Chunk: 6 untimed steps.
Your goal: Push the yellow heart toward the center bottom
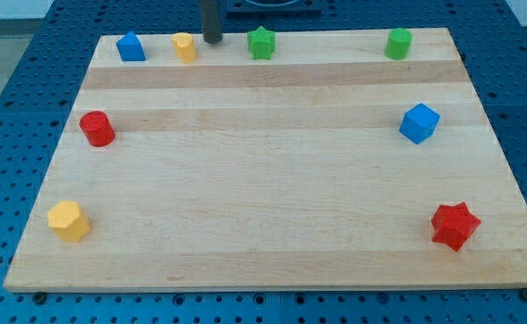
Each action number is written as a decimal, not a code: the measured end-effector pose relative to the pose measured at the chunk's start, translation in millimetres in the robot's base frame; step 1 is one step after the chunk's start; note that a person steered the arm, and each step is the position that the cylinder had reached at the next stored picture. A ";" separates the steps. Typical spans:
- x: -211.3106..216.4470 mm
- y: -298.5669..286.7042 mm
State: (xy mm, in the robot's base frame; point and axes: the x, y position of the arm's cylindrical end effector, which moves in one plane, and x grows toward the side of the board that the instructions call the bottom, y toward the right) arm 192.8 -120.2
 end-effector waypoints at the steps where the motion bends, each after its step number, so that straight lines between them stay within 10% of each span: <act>1: 10.1 -41.0; 3: 91.2 13.1; 6: 86.8 -33.4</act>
State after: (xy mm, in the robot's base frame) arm 279.6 -153.5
